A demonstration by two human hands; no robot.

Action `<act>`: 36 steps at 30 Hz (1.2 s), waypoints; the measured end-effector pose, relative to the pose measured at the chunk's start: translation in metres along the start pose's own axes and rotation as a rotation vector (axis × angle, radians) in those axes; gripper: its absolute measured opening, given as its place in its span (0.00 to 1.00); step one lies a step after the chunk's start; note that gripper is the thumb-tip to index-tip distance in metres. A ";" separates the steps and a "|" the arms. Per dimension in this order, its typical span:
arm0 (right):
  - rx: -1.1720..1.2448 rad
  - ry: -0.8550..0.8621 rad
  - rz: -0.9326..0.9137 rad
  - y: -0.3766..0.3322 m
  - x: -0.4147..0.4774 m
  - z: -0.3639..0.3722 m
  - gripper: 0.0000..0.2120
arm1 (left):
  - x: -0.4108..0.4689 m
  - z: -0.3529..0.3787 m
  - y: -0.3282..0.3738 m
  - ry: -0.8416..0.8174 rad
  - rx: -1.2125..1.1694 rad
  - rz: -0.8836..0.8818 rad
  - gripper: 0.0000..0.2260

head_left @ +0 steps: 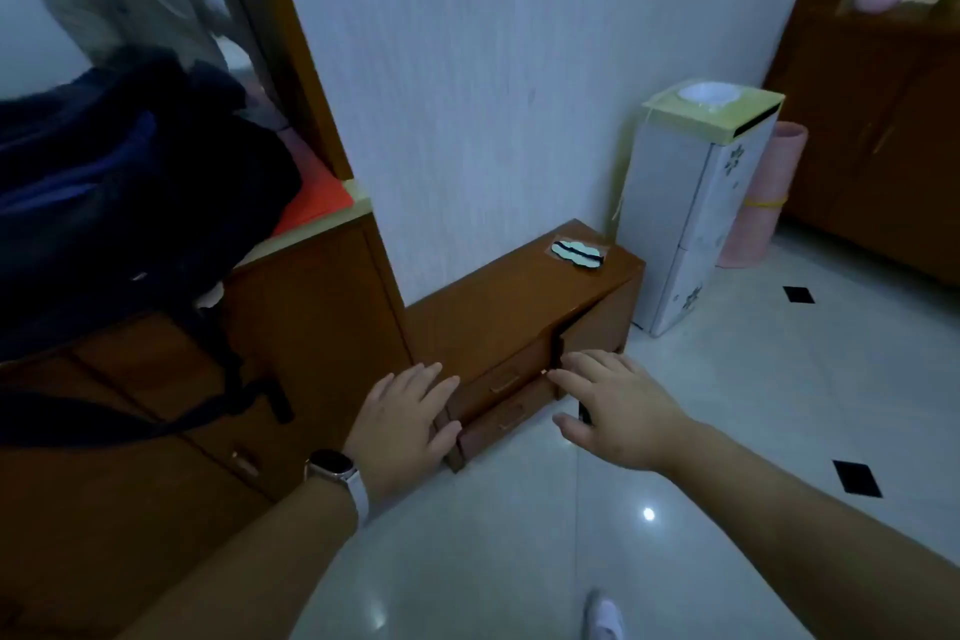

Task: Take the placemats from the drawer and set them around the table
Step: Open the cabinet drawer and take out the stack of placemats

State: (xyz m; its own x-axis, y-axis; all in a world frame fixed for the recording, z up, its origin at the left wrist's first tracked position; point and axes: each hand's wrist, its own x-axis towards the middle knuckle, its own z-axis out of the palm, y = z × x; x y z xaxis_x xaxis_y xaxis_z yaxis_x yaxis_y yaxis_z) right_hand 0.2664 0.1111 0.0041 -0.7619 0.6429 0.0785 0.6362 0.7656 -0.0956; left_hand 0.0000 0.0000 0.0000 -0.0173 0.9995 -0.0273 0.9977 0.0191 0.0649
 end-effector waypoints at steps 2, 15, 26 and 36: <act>0.036 -0.058 0.019 0.036 0.014 0.000 0.27 | 0.038 0.003 0.008 -0.013 0.017 0.018 0.25; 0.104 -0.113 -0.022 0.168 0.101 0.041 0.27 | 0.169 0.033 0.016 -0.099 0.039 -0.116 0.30; 0.132 -0.179 -0.026 0.185 0.152 0.163 0.26 | 0.242 0.149 -0.022 -0.164 0.008 -0.112 0.28; 0.130 -0.218 -0.078 0.194 0.204 0.376 0.34 | 0.294 0.357 -0.080 -0.091 0.003 -0.163 0.27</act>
State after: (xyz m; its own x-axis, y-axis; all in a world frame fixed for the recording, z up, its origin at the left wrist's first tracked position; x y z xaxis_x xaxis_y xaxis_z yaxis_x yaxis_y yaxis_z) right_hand 0.1887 0.3815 -0.3717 -0.8251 0.5512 -0.1242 0.5644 0.7941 -0.2254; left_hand -0.0620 0.2830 -0.3694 -0.1730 0.9767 -0.1273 0.9823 0.1805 0.0496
